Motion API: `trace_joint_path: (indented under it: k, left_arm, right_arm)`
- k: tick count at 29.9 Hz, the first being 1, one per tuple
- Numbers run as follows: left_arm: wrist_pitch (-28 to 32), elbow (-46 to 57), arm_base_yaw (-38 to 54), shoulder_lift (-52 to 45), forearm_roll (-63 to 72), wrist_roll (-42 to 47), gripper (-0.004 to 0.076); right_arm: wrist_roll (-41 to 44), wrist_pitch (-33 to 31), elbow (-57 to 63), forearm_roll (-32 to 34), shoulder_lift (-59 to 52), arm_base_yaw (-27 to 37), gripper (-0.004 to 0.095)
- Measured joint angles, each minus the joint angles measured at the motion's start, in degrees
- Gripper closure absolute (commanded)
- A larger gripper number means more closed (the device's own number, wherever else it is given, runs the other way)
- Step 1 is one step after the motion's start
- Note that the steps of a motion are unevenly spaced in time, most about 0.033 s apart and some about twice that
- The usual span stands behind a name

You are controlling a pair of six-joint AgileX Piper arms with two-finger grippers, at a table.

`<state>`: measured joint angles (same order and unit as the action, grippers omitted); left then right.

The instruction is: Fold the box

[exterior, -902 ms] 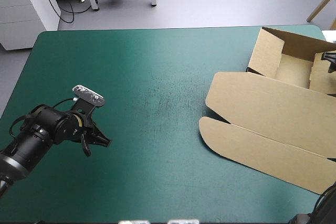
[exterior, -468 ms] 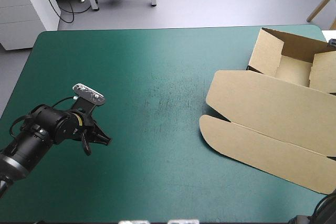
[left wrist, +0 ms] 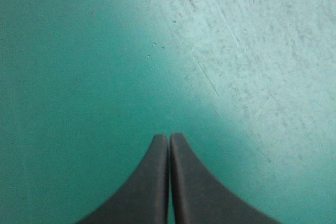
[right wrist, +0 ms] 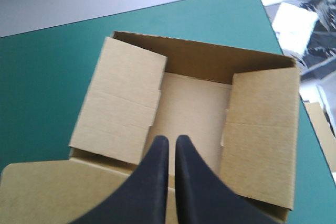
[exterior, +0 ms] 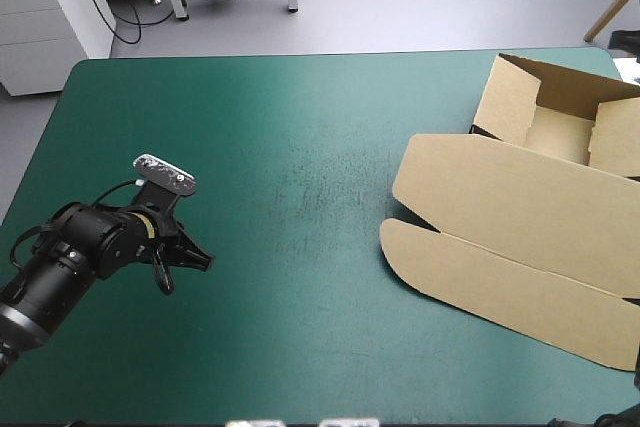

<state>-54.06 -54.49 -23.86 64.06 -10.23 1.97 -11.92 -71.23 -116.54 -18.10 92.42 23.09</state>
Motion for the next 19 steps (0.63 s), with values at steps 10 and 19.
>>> trace_joint_path:
  k: [10,19]
  left_arm:
    - [2.68,4.71,0.0,-7.3,2.19,-0.64,0.0734]
    - [3.45,13.05,0.0,-19.41,3.76,-1.06,0.0734]
  right_arm:
    - [-6.18,0.05,18.9,-0.57,-15.5,-15.68,0.0926]
    - [-8.84,5.5,43.27,-0.89,-32.09,-22.67,0.0926]
